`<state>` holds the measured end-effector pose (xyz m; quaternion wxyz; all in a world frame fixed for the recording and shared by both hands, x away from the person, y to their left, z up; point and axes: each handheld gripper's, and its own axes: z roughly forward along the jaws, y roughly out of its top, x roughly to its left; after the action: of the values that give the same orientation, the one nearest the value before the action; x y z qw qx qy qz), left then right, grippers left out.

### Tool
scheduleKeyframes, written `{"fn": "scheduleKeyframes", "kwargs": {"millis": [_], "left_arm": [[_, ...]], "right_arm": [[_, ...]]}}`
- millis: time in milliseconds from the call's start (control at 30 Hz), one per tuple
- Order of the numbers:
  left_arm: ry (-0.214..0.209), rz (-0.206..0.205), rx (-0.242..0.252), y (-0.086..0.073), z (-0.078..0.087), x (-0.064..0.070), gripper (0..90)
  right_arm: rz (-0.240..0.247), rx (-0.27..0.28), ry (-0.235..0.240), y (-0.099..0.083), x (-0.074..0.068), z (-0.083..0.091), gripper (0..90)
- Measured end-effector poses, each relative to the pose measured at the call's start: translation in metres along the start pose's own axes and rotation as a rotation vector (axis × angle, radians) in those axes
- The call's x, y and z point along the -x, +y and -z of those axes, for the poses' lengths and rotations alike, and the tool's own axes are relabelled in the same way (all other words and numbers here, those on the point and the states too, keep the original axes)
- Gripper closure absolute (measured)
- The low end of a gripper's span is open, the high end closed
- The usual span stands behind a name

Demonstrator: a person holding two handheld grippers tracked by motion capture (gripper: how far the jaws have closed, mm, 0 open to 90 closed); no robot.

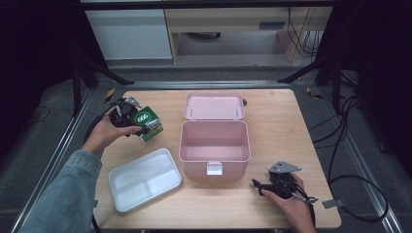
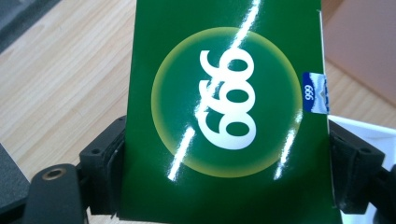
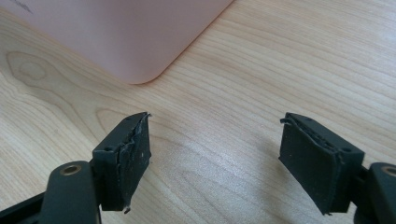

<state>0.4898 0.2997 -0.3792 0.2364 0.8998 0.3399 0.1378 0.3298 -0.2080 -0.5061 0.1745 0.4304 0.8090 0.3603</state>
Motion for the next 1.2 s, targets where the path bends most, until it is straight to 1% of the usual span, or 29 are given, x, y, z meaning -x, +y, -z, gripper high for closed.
{"fn": "scheduleKeyframes", "kwargs": {"millis": [33,100,133,167,200,300,333,367,400,433,533,567,600,633,667,700,833,900,933,1000,1033,1133,1167,1200], "left_arm": [[0.000,0.000,0.000,0.000,0.000,0.000,16.8],[0.000,-0.017,0.018,0.005,0.010,0.007,16.8],[0.000,-0.017,0.018,0.005,0.010,0.007,16.8],[0.010,-0.035,0.014,0.009,0.017,0.011,16.8],[0.010,-0.041,0.020,0.011,0.020,0.013,16.8],[0.001,-0.056,0.030,0.016,0.028,0.020,16.8],[0.001,-0.056,0.030,0.016,0.028,0.020,16.8],[0.001,-0.078,0.027,0.021,0.033,0.024,16.8],[0.001,-0.078,0.027,0.021,0.033,0.024,16.8],[-0.003,-0.087,0.028,0.023,0.036,0.026,16.8],[-0.009,-0.125,0.027,0.032,0.046,0.033,16.9],[-0.009,-0.125,0.027,0.032,0.046,0.033,16.9],[-0.014,-0.135,0.027,0.035,0.048,0.035,16.9],[-0.029,-0.148,0.036,0.039,0.052,0.039,16.9],[-0.029,-0.148,0.036,0.039,0.052,0.039,16.9],[-0.029,-0.158,0.035,0.042,0.054,0.041,16.9],[-0.033,-0.200,0.035,0.056,0.063,0.050,17.0],[-0.039,-0.224,0.048,0.066,0.068,0.055,17.0],[-0.039,-0.224,0.048,0.066,0.068,0.055,17.0],[-0.033,-0.247,0.050,0.075,0.070,0.061,17.0],[-0.033,-0.247,0.050,0.075,0.070,0.061,17.0],[-0.047,-0.272,0.059,0.084,0.070,0.069,17.0],[-0.047,-0.272,0.059,0.084,0.070,0.069,17.0],[-0.055,-0.280,0.065,0.089,0.071,0.071,17.0]], "right_arm": [[0.000,0.000,0.000,0.000,0.000,0.000,24.5],[0.005,0.004,-0.005,0.001,0.000,0.001,24.9],[0.005,0.004,-0.005,0.001,0.000,0.001,24.9],[0.002,0.006,-0.005,0.002,0.000,0.001,25.0],[0.004,0.004,-0.005,0.001,0.000,0.001,25.0],[0.004,0.003,-0.002,0.000,0.000,0.001,25.2],[0.005,0.006,-0.004,0.000,0.000,0.002,25.2],[0.004,0.009,-0.005,0.001,0.000,0.003,25.2],[0.004,0.009,-0.005,0.001,0.000,0.003,25.2],[0.003,0.012,-0.007,0.001,0.001,0.003,25.2],[-0.005,0.009,-0.009,0.000,0.002,0.003,25.3],[-0.005,0.009,-0.009,0.000,0.002,0.003,25.3],[-0.002,0.009,-0.009,0.000,0.002,0.003,25.4],[-0.005,0.011,-0.010,0.000,0.001,0.003,25.4],[-0.005,0.011,-0.010,0.000,0.001,0.003,25.4],[-0.004,0.012,-0.010,0.001,0.001,0.002,25.4],[-0.006,0.010,-0.008,0.000,0.001,0.002,25.4],[-0.010,0.010,-0.009,0.000,0.002,0.002,25.5],[-0.010,0.011,-0.009,0.000,0.002,0.002,25.6],[-0.011,0.011,-0.010,0.000,0.002,0.002,25.6],[-0.011,0.011,-0.010,0.000,0.002,0.002,25.6],[-0.012,0.011,-0.013,-0.001,0.002,0.002,25.7],[-0.012,0.011,-0.013,-0.001,0.002,0.002,25.7],[-0.013,0.010,-0.011,-0.001,0.002,0.002,25.8]]}}
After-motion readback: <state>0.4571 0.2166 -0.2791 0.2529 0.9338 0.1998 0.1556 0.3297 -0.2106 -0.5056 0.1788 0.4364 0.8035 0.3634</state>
